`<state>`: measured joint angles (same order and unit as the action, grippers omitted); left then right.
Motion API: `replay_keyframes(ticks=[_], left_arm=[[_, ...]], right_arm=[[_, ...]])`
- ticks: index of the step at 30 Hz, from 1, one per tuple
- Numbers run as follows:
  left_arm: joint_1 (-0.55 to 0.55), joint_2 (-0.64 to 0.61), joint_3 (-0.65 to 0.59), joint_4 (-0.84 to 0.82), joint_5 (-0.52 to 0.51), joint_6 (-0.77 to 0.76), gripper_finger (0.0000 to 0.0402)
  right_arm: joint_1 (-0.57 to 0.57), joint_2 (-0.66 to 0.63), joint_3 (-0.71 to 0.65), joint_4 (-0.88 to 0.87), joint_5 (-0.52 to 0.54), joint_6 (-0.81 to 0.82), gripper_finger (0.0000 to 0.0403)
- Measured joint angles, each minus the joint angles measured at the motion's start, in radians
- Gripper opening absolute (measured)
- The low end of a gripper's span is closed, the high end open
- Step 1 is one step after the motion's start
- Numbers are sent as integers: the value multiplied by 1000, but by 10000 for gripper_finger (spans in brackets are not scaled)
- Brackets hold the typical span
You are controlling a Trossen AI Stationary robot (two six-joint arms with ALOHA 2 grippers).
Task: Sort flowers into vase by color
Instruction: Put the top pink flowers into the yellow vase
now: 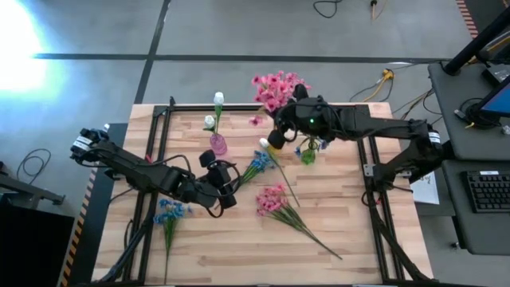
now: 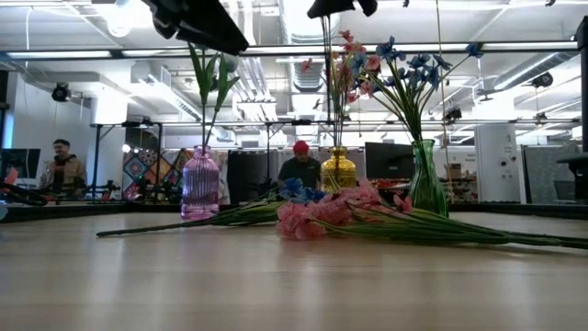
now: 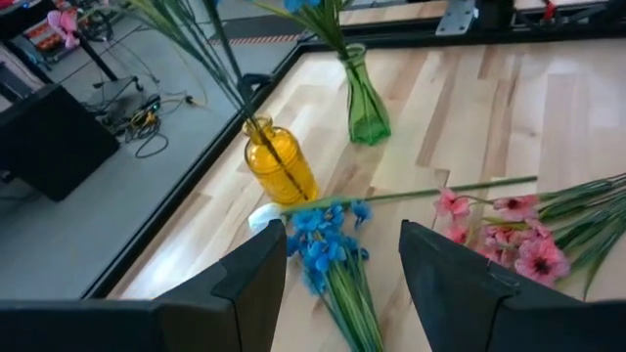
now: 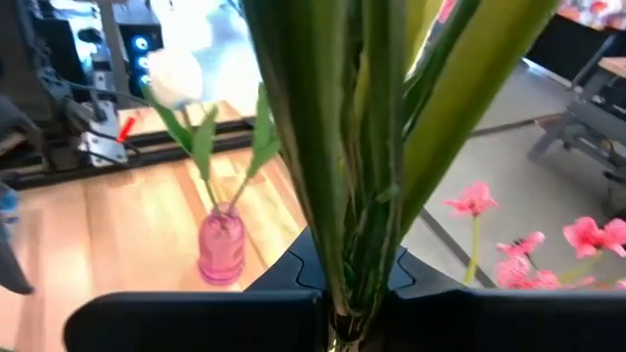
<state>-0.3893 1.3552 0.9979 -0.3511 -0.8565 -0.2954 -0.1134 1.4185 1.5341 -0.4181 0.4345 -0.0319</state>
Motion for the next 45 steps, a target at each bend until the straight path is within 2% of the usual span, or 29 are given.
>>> replay_keyframes(ticks=[23,45], left_arm=[[0,1,-2,-18,-1,-14,184],[0,1,-5,-73,-2,-70,184]], right_arm=[[-44,11,-2,-4,2,2,13],[-77,85,-6,-18,7,7,13]])
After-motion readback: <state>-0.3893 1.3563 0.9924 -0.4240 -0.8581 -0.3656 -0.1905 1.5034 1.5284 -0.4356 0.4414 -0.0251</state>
